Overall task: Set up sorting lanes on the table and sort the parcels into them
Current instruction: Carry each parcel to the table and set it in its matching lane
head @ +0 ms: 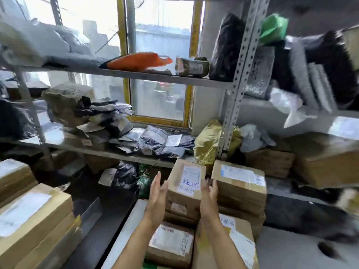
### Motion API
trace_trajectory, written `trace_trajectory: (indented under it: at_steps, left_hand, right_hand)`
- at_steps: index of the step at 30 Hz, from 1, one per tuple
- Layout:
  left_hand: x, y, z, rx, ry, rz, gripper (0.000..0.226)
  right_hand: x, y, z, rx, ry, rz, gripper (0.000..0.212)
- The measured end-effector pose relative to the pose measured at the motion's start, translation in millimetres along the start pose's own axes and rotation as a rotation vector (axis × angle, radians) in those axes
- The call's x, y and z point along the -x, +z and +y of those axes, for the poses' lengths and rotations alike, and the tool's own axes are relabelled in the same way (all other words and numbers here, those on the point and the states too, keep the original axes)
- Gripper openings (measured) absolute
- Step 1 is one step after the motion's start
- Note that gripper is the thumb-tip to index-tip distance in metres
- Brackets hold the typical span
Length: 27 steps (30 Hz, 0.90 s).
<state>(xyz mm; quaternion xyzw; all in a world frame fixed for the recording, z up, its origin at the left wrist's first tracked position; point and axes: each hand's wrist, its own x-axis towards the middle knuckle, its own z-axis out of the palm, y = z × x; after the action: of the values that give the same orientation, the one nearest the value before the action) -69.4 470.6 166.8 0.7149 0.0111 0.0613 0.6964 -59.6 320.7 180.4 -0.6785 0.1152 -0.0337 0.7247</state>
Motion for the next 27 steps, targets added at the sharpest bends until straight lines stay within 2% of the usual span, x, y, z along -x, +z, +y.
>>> trace_trajectory:
  at_steps: [2, 3, 6, 7, 9, 12, 14, 16, 17, 20, 25, 27]
  left_hand:
    - [-20, -1, 2, 0.066, -0.055, -0.037, 0.08]
    - [-31, -2, -2, 0.118, -0.091, -0.036, 0.079]
    - [-57, 2, -8, 0.186, -0.196, -0.09, 0.074]
    - [-64, 3, -13, 0.172, -0.22, -0.14, 0.077]
    - [-68, 1, -20, 0.169, -0.246, -0.171, 0.075]
    - [-65, -8, -25, 0.221, -0.274, -0.164, 0.091]
    - [-52, -14, -11, 0.285, -0.231, -0.145, 0.077]
    - [-36, -17, 8, 0.296, -0.15, -0.138, 0.061]
    - [-30, -19, 13, 0.297, -0.113, -0.136, 0.059]
    - [-11, -19, 30, 0.29, 0.006, -0.14, 0.058]
    - [25, 3, 51, 0.309, 0.08, -0.148, 0.047]
    - [43, 17, 59, 0.311, 0.088, -0.149, 0.051]
  right_hand:
    - [-23, 8, 7, -0.163, 0.124, -0.028, 0.122]
    - [-31, 10, 9, -0.226, 0.151, -0.061, 0.121]
    - [-24, 16, -12, -0.255, 0.168, -0.068, 0.076]
    - [-27, 17, -11, -0.267, 0.164, -0.097, 0.07]
    - [-28, 19, -13, -0.24, 0.166, -0.095, 0.069]
    - [-17, 29, -23, -0.193, 0.107, -0.079, 0.077]
    - [-6, 29, -28, -0.159, 0.067, -0.087, 0.075]
    - [8, 24, -36, -0.17, 0.046, -0.142, 0.058]
    - [17, 22, -41, -0.191, 0.044, -0.171, 0.054]
    - [46, 10, -52, -0.236, -0.035, -0.191, 0.063]
    - [82, -24, -54, -0.202, -0.223, -0.095, 0.062]
    - [96, -41, -52, -0.194, -0.263, -0.052, 0.062]
